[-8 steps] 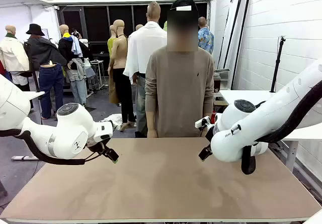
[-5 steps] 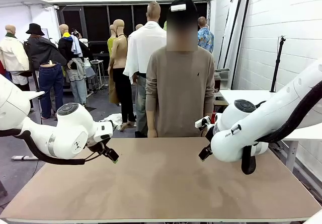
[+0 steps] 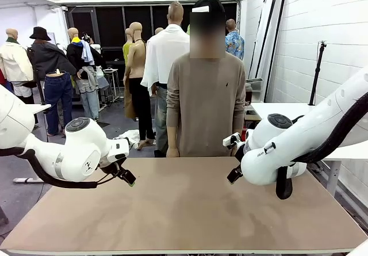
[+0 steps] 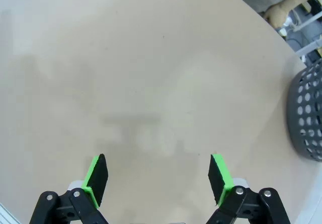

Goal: Fold the training pants.
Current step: Grab both ends of the Training pants handed by a person.

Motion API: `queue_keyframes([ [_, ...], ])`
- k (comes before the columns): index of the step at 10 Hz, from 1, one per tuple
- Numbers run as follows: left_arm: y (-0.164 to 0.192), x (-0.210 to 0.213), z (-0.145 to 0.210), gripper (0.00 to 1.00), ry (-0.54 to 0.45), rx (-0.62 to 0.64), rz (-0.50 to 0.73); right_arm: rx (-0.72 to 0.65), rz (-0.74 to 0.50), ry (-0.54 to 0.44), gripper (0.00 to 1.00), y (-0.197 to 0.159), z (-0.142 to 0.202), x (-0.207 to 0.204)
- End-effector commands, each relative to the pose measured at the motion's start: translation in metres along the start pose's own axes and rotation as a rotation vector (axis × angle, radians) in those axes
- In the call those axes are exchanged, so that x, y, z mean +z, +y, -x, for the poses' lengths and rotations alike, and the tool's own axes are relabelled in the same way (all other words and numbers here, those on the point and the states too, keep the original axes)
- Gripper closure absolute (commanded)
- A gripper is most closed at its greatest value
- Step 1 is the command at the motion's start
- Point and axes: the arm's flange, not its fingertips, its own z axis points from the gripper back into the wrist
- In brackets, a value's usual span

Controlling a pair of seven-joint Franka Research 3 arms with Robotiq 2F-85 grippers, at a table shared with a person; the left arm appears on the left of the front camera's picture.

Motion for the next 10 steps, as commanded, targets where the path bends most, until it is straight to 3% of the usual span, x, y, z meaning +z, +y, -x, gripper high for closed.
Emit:
queue_keyframes([
  [1, 0.001, 0.000, 0.000, 0.00, 0.000, 0.002, -0.001, 0.000, 0.000, 0.000, 0.00, 0.000, 0.000, 0.000],
  [7, 0.000, 0.000, 0.000, 0.00, 0.000, 0.000, 0.000, 0.000, 0.000, 0.000, 0.00, 0.000, 0.000, 0.000],
  [10, 0.001, 0.045, -0.030, 0.00, -0.001, -0.011, -0.019, -0.024, -0.070, -0.020, 0.00, -0.019, -0.013, 0.038],
])
